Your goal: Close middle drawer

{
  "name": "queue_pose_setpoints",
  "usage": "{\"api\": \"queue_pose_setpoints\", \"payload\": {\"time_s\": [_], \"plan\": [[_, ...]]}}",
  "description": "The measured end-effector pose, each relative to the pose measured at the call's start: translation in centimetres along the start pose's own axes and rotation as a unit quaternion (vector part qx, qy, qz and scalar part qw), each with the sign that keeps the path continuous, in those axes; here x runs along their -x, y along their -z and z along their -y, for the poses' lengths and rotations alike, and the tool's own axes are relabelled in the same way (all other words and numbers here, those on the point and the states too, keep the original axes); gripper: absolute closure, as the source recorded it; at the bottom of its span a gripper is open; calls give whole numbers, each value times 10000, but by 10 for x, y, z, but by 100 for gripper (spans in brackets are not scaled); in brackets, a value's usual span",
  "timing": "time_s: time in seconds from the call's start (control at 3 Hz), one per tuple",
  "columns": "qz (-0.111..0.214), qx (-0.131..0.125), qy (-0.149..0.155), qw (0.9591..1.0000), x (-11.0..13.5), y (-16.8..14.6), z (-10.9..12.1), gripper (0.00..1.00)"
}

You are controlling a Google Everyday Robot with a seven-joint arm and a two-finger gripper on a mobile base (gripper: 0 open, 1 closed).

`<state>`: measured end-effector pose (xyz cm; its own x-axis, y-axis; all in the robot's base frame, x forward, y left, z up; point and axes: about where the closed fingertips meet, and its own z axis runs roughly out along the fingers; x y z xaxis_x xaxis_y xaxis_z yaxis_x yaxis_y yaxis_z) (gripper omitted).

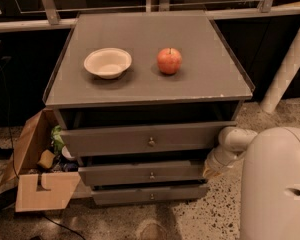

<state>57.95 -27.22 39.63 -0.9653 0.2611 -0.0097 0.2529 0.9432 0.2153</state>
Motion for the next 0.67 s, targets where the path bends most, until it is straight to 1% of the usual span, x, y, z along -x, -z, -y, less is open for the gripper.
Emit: {"api": "queue_pose_setpoints", "payload": {"time_s": [0.33,0.67], "plan": [[-275,-80,-155,9995,-21,11,29,100],[-625,-316,-547,9960,-61,36,88,100]]}}
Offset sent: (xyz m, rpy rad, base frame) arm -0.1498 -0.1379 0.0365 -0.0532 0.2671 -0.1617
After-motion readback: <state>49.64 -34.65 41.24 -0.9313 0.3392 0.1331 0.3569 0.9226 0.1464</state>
